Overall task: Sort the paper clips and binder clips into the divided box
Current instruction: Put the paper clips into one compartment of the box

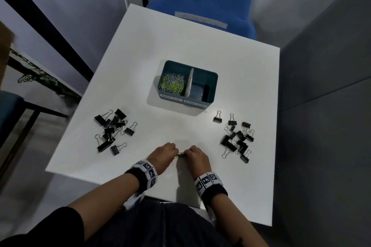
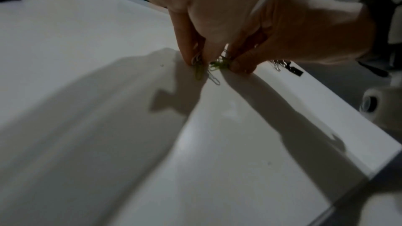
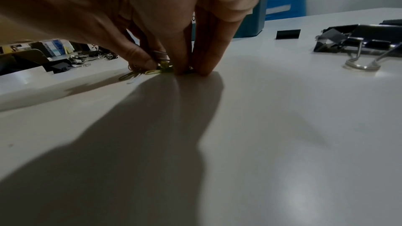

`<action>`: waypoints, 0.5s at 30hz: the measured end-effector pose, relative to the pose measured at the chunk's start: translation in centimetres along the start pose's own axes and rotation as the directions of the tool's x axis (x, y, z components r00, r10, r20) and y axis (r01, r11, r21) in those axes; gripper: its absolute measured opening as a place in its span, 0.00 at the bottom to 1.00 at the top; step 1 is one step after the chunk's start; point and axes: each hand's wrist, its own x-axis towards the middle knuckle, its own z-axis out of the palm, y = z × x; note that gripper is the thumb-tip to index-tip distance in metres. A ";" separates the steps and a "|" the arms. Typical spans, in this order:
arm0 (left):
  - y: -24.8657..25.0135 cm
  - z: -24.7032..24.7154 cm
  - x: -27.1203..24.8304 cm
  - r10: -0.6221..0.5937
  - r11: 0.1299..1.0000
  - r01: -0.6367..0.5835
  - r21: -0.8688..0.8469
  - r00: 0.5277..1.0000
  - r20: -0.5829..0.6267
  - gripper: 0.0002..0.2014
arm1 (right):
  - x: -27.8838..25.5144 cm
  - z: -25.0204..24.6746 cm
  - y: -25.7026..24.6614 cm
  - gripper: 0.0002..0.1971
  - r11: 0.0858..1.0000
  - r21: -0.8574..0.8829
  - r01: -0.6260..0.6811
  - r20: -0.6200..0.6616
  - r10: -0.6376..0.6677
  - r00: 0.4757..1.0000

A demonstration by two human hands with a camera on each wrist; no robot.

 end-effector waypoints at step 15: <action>-2.0 -7.5 1.6 -0.229 0.856 0.077 -0.511 0.943 -0.242 0.08 | 0.2 -2.3 1.3 0.07 0.953 0.234 -0.192 0.010 0.195 0.981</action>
